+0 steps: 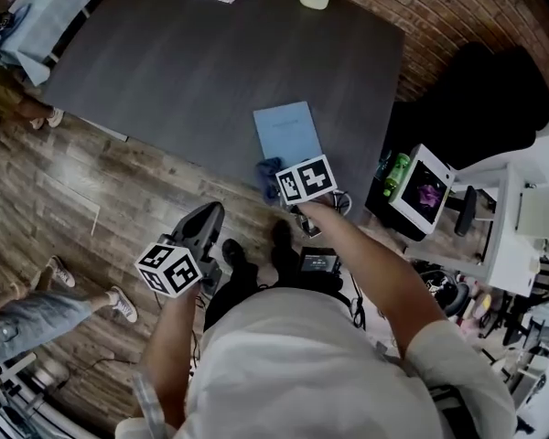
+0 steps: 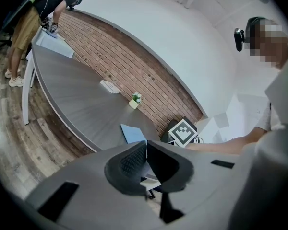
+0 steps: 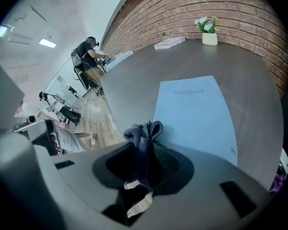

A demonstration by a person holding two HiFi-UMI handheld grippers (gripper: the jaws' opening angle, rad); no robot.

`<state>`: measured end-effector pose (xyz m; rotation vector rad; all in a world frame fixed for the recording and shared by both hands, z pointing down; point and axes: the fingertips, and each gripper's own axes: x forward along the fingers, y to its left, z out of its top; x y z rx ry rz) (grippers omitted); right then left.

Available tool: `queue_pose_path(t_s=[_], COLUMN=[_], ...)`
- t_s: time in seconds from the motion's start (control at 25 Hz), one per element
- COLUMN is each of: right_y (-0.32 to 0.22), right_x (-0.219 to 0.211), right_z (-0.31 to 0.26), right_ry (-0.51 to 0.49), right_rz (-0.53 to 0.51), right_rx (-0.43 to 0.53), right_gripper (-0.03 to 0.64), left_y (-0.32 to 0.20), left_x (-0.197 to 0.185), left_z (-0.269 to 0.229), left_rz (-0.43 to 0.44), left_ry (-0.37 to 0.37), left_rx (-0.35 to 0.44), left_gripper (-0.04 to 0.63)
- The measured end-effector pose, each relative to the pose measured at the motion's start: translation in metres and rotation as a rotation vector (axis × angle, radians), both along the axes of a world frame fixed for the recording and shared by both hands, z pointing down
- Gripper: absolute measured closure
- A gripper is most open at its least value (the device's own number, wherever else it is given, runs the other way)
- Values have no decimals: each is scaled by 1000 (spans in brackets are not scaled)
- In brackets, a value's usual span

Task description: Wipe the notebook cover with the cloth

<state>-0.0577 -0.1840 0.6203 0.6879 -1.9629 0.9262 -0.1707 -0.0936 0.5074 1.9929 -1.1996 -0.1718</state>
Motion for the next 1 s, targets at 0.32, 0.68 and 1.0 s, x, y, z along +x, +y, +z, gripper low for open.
queue_pose_path(t_s=[0.32,0.68,1.0], right_y=[-4,-15,-32], right_x=[16,38,66], right_z=[-4,-8,-10], right_ry=[-5,-5,6], right_rz=[-3,-21,-33], right_rx=[-8,-23,-14], right_gripper=[511,511,511], left_y=[-6,-17,-28], left_x=[18,42,68], left_z=[2,5,8], left_rz=[27,45,45], left_ry=[3,9,14], left_rx=[-3,-9,-13], left_gripper=[586,586,586])
